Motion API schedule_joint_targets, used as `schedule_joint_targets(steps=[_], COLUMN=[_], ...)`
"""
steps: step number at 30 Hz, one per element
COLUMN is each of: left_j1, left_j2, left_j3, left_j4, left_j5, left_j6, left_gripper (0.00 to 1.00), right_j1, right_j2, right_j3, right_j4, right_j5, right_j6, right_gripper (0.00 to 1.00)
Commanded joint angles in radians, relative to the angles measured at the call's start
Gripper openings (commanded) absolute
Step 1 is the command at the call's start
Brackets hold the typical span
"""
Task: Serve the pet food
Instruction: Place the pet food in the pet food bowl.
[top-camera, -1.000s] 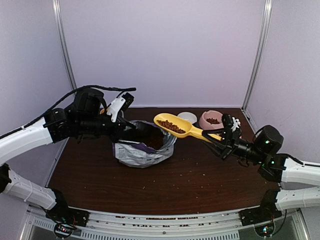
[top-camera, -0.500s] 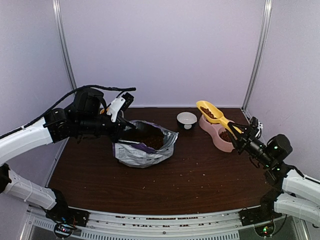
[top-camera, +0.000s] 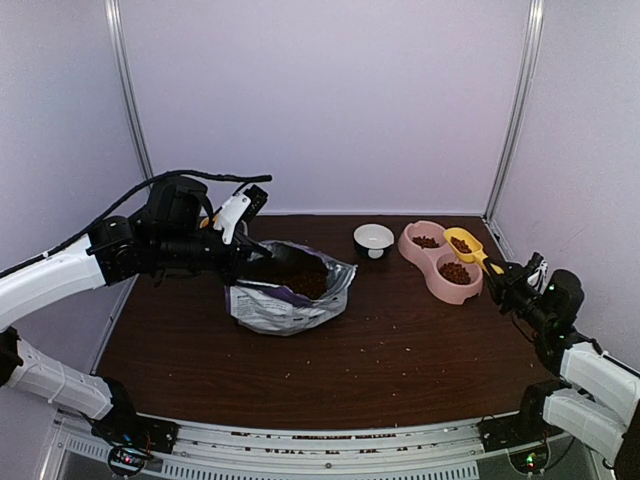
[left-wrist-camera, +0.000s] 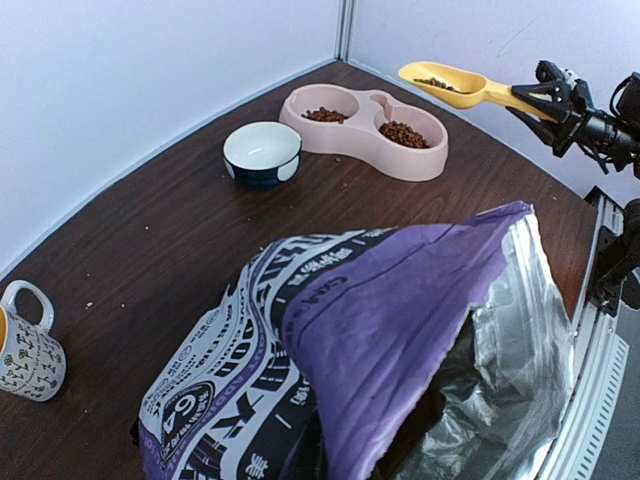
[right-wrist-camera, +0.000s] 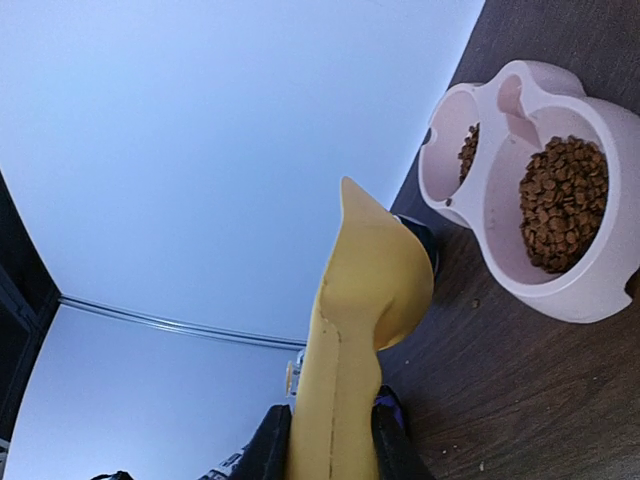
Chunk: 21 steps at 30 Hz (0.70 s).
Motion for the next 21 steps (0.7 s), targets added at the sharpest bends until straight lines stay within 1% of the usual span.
schedule_joint_targets(steps=[1,5,10,21], left_j1=[0.011,0.011,0.011,0.011], left_j2=[-0.026,-0.026,-0.026,-0.027], left_j3=[0.028,0.029,0.03,0.031], left_j4=[0.091,0.09,0.088,0.088], left_j5=[0.009,0.01,0.009,0.008], left_j6=[0.003,0.004,0.005,0.007], left_gripper=[0.0,0.0,0.0,0.0], right_j1=[-0.026,-0.032,-0.04,-0.039], right_j2=[0.011,0.017,0.034,0.079], right_j3=[0.058,0.088,0.115,0.261], right_j4=[-0.135,-0.229,-0.305,-0.553], right_j5=[0.016,0.058,0.094,0.16], right_j6=[-0.154,-0.225,-0.282,-0.458], right_gripper=[0.0,0.0,0.0,0.0])
